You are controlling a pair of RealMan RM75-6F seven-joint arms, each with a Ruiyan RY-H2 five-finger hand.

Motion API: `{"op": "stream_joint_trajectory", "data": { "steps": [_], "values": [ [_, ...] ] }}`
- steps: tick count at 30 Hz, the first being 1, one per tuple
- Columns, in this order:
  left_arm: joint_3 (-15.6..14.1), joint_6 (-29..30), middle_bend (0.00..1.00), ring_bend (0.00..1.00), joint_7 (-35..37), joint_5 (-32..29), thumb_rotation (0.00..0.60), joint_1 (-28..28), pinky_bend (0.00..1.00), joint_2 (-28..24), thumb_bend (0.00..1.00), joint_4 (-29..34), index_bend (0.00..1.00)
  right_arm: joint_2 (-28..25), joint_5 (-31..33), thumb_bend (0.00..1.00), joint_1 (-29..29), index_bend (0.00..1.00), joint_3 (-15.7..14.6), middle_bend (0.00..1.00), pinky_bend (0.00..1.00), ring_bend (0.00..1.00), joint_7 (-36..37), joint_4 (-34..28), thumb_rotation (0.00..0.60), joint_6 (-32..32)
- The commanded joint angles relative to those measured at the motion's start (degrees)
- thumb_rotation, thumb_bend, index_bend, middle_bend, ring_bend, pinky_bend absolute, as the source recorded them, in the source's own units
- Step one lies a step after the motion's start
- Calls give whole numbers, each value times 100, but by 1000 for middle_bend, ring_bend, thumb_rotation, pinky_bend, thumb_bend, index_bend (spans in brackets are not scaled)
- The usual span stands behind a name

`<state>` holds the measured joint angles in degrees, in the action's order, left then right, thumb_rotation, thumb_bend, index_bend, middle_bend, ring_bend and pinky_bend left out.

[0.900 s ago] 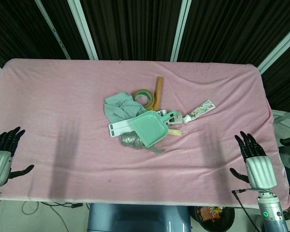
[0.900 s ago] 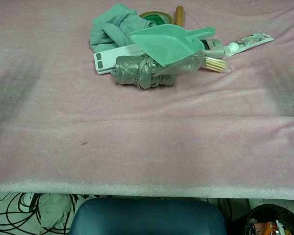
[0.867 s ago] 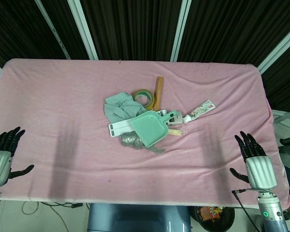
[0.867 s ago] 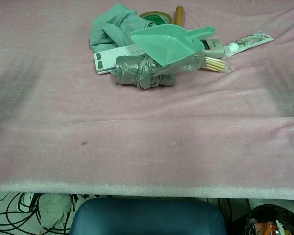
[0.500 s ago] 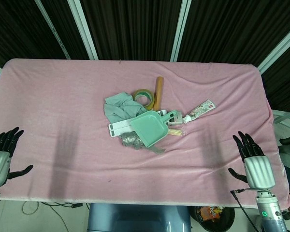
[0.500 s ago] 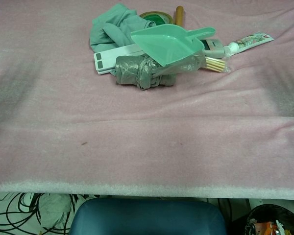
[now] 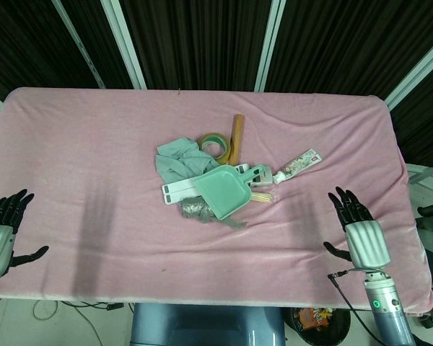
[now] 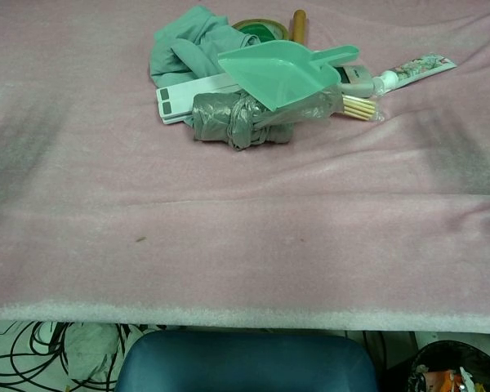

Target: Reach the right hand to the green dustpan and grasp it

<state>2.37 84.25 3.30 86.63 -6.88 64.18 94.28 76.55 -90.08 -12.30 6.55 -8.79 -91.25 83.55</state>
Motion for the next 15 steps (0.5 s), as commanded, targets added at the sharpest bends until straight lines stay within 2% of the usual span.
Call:
{"op": "stream_joint_trajectory", "data": {
  "steps": [1, 9, 15],
  "values": [
    [7, -7, 0, 0, 19, -13, 600, -2, 0, -7, 0, 7, 0, 284, 265, 125, -337, 0, 254, 0, 233, 7, -147, -52, 600, -388],
    [-6, -165, 0, 0, 105, -92, 600, -42, 0, -75, 0, 62, 0, 1142, 972, 102, -1100, 4, 767, 48, 249, 59, -521, 128, 600, -1176],
    [8, -251, 0, 0, 213, -166, 600, -64, 0, -119, 0, 96, 0, 1913, 1461, 102, -1586, 59, 1001, 82, 263, 83, -649, 630, 600, -1566]
  ]
}}
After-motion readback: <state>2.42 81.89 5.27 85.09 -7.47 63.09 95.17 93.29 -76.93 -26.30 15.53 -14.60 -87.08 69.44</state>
